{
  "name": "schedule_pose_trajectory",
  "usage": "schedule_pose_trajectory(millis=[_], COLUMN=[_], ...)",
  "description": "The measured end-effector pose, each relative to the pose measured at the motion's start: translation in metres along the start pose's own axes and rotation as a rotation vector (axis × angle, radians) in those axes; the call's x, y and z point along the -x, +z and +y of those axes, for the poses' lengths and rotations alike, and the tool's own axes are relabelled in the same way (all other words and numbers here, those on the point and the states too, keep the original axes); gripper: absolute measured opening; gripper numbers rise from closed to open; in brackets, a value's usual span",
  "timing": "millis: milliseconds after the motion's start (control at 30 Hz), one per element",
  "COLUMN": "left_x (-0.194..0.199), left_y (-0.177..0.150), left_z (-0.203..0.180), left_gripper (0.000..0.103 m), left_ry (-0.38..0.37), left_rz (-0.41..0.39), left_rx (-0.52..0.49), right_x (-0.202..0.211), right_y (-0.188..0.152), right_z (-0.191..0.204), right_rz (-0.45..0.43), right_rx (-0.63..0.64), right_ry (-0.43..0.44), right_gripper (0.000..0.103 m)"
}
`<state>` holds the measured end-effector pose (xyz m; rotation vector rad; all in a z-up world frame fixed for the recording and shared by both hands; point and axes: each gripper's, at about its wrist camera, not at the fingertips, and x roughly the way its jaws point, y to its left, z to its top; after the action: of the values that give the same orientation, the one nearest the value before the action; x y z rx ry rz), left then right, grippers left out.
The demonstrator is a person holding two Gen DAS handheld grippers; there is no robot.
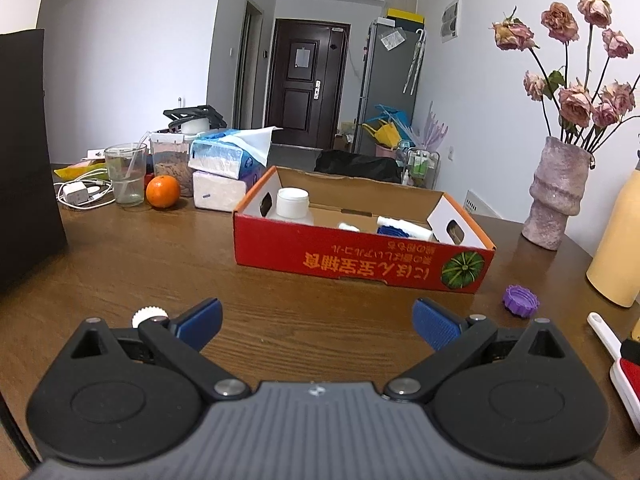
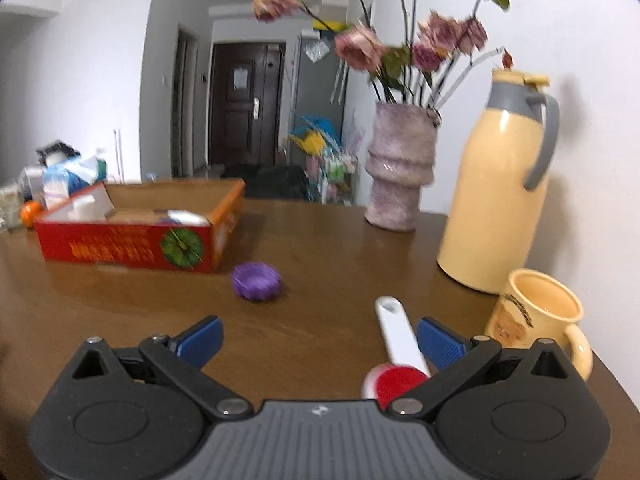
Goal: Organize rigid objects
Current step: 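Close the right tool on the red lint brush handle while the left tool nears the white cap, then close the left tool on the white round screw cap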
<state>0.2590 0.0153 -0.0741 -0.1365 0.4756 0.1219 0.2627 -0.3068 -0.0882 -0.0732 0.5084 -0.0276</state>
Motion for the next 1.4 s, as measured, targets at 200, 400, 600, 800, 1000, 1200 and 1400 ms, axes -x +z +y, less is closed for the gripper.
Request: schedule_pose_trajectory(millis=[200, 400, 600, 800, 1000, 1200, 1400], left_x=[0.002, 0.005, 0.008, 0.013, 0.012, -0.003, -0.025], left_y=[-0.007, -0.008, -0.007, -0.003, 0.005, 0.001, -0.008], left_z=[-0.001, 0.008, 0.028, 0.058, 0.086, 0.103, 0.110], left_gripper=[0.103, 0.103, 0.103, 0.103, 0.103, 0.103, 0.103], left_ry=[0.017, 0.050, 0.095, 0.150, 0.200, 0.218, 0.236], left_rz=[0.015, 0.015, 0.014, 0.009, 0.008, 0.044, 0.086], left_rx=[0.005, 0.008, 0.021, 0.042, 0.077, 0.090, 0.075], right_x=[-0.021, -0.038, -0.042, -0.037, -0.026, -0.023, -0.020], right_y=[-0.016, -0.034, -0.047, -0.051, -0.050, -0.048, -0.046], right_z=[-0.032, -0.054, -0.061, -0.061, -0.062, -0.059, -0.050], right_rz=[0.101, 0.218, 0.250, 0.215, 0.125, 0.061, 0.021], right_rx=[0.013, -0.015, -0.050, -0.084, -0.138, -0.165, -0.185], right_ry=[-0.056, -0.031, 0.034, 0.040, 0.036, 0.026, 0.012], right_gripper=[0.103, 0.101, 0.055, 0.055, 0.054, 0.054, 0.054])
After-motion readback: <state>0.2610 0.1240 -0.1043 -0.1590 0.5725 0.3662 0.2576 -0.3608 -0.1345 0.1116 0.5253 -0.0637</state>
